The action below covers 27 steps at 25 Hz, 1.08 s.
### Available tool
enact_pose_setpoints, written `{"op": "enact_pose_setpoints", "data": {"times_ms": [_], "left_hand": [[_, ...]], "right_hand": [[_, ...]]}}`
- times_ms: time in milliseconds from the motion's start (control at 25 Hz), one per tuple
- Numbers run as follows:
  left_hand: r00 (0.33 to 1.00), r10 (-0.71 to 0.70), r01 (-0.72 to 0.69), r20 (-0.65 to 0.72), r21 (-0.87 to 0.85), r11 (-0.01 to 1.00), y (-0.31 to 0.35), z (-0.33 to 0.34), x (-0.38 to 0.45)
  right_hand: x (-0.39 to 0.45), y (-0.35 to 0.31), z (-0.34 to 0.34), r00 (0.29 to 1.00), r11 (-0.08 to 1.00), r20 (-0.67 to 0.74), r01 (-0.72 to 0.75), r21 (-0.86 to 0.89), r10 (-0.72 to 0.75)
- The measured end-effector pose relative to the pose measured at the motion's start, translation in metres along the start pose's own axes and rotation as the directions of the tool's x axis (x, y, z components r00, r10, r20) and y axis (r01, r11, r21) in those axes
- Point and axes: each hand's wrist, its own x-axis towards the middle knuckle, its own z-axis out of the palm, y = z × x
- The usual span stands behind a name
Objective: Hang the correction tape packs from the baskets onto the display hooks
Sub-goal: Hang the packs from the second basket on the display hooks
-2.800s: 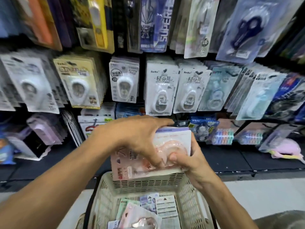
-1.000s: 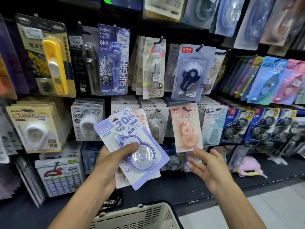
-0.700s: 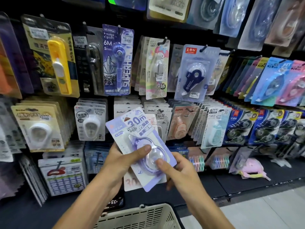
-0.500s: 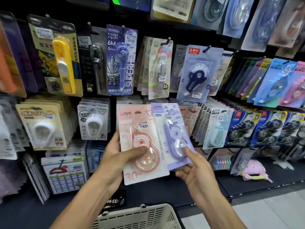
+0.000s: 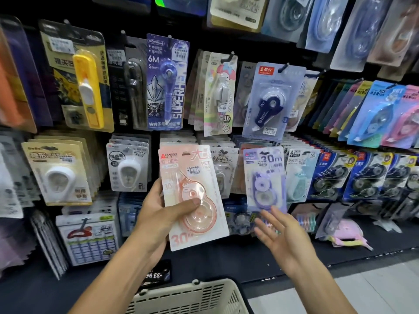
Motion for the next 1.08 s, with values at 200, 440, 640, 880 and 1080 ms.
{"op": "enact_pose_setpoints", "data": {"times_ms": [200,440,640,880,1080], "left_hand": [[0.999,0.010,-0.004,-0.043,0.136,0.991,-0.009,0.012,-0.008],[1.000,0.012,-0.013,0.013,0.113,0.994,-0.005,0.006,-0.004],[0.992,0.051,-0.036,-0.111,0.131,0.991,-0.002,0.003,0.003],[0.983,0.062,-0.037,-0.174,0.143,0.989,0.006,-0.005,0.006],[0.979,0.071,-0.048,-0.191,0.126,0.991,0.011,-0.006,0.002]], "right_hand": [[-0.035,0.026,0.041,0.888,0.902,0.449,0.108,-0.419,0.103],[-0.027,0.013,0.040,0.954,0.979,0.301,0.075,-0.190,-0.014],[-0.004,0.002,0.017,0.998,1.000,0.055,0.006,-0.016,-0.005],[0.010,-0.007,-0.008,0.958,0.969,-0.179,0.199,-0.148,-0.224],[0.012,-0.008,-0.009,0.962,0.980,-0.200,0.170,-0.099,-0.187]]}}
